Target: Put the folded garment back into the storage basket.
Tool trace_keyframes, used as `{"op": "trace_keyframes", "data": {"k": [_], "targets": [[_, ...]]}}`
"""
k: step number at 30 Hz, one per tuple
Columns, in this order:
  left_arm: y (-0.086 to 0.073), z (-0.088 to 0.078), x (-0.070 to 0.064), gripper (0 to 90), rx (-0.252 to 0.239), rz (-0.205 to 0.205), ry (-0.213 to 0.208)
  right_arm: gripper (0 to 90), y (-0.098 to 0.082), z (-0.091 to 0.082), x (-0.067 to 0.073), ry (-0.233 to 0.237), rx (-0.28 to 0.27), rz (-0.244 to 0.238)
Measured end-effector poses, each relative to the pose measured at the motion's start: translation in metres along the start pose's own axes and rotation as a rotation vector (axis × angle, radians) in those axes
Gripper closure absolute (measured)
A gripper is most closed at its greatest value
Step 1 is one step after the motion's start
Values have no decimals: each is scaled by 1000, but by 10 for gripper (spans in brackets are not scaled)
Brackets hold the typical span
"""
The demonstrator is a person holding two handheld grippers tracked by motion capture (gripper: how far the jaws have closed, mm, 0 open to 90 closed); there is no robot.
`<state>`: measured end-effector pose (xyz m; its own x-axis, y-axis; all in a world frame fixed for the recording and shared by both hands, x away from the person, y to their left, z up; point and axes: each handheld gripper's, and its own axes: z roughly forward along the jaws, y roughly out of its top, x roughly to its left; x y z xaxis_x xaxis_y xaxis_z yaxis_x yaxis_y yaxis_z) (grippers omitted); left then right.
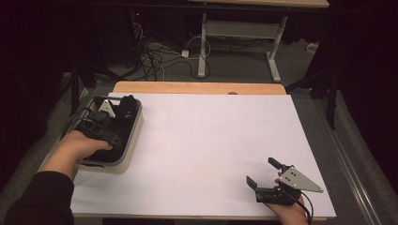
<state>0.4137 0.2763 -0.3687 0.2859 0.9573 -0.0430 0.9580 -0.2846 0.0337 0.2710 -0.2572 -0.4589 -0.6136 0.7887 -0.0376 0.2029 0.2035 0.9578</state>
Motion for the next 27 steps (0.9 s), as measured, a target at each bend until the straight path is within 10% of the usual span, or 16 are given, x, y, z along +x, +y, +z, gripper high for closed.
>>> {"op": "trace_keyframes", "data": {"k": [27], "targets": [[28, -9, -95, 0, -28, 179, -47, 14, 0, -1, 1, -1, -3, 5]]}}
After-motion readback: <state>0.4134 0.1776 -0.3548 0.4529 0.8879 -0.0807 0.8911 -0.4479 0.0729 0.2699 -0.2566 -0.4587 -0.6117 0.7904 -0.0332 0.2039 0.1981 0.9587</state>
